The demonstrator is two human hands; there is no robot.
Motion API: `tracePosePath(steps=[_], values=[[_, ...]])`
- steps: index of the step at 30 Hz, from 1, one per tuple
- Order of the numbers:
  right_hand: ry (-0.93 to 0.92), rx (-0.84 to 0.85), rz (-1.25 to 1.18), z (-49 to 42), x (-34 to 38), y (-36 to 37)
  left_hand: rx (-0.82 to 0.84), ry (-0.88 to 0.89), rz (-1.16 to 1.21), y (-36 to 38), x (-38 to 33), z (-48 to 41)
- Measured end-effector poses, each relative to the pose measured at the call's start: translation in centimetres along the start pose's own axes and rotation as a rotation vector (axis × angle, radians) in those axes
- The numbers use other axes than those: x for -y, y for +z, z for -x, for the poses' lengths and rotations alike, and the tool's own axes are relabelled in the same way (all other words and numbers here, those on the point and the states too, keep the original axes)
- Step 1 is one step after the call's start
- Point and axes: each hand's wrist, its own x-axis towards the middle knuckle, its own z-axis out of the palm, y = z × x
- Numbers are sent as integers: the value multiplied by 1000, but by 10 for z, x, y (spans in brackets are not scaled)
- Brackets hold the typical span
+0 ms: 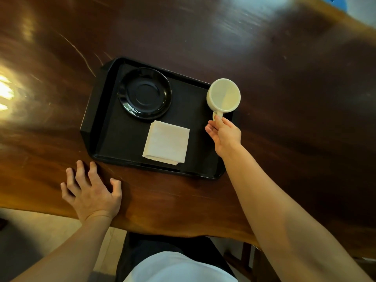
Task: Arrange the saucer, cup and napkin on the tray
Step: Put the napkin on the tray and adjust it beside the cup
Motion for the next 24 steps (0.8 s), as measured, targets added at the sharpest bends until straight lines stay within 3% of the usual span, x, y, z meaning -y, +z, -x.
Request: tracePosePath(steps=[9,17,24], values=[[126,-10,-58,21,-16,0,1,-1,-1,0,1,0],[138,327,239,44,-34,61,20,-8,-18,2,2,-1],[117,349,363,41,-39,103,39,-19,-28,2,4,-4]])
